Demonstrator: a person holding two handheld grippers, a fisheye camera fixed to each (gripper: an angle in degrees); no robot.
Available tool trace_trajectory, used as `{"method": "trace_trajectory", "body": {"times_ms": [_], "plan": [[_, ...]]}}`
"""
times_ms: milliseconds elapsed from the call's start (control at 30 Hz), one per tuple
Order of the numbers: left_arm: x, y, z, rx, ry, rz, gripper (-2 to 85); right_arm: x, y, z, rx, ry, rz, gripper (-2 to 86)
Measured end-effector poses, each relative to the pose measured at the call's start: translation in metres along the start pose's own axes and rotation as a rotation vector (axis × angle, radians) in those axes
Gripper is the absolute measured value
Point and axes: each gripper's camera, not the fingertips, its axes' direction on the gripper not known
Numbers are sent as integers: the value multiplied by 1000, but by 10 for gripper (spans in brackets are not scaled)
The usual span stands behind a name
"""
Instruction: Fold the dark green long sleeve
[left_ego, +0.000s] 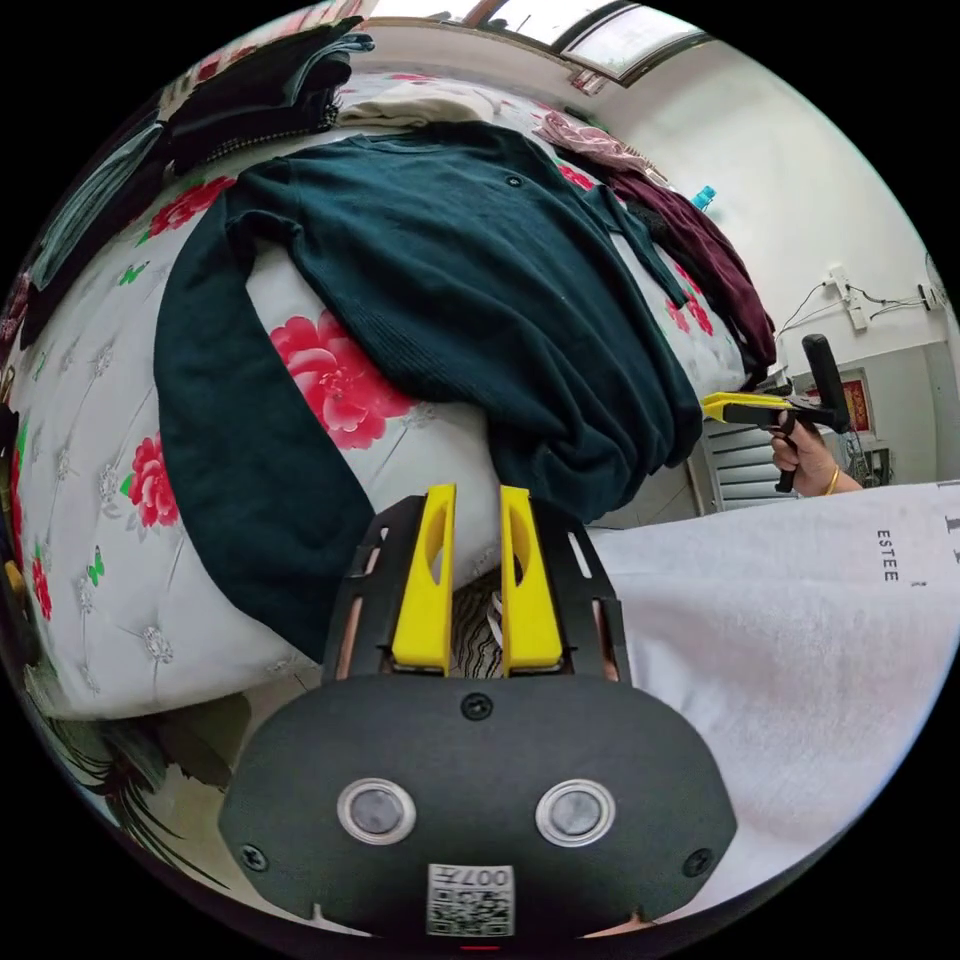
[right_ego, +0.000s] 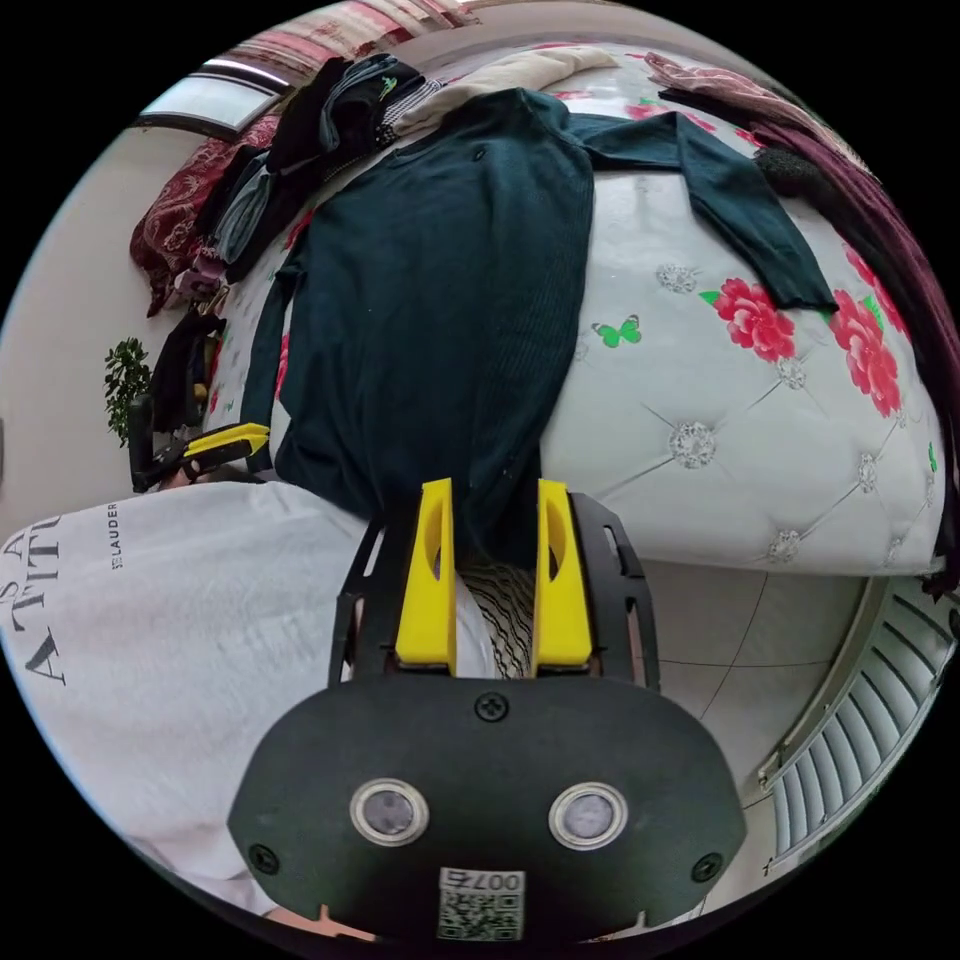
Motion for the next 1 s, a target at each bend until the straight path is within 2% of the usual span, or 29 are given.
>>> {"method": "trace_trajectory", "body": {"times_ms": [133, 267, 367, 467, 533, 667, 767, 867, 1000], "plan": [[28, -13, 26, -51, -16, 4, 82, -1, 4, 16, -17, -26, -32, 81], [53, -26, 30, -51, -225, 5, 7, 5, 5, 18, -26, 13, -46, 39], [45, -21, 5, -44, -155, -38, -6, 10, 16, -7, 29, 51, -103, 17], [33, 19, -57, 113, -65, -146, -8, 19, 42, -61, 155, 29, -145, 9], [19, 49, -76, 162, -77, -239, -9, 30, 64, -94, 238, -45, -187, 8], [-31, 99, -36, 175, 89, -499, -4, 51, 70, -62, 114, -126, -168, 20], [-33, 98, -17, 159, 32, -583, 13, 63, 65, -29, 12, -162, -83, 39], [-25, 87, -15, 138, -3, -559, 19, 71, 66, -48, 94, -181, -53, 57], [-23, 78, -23, 153, -45, -582, 11, 98, 50, -93, 220, -76, 8, 81]]}}
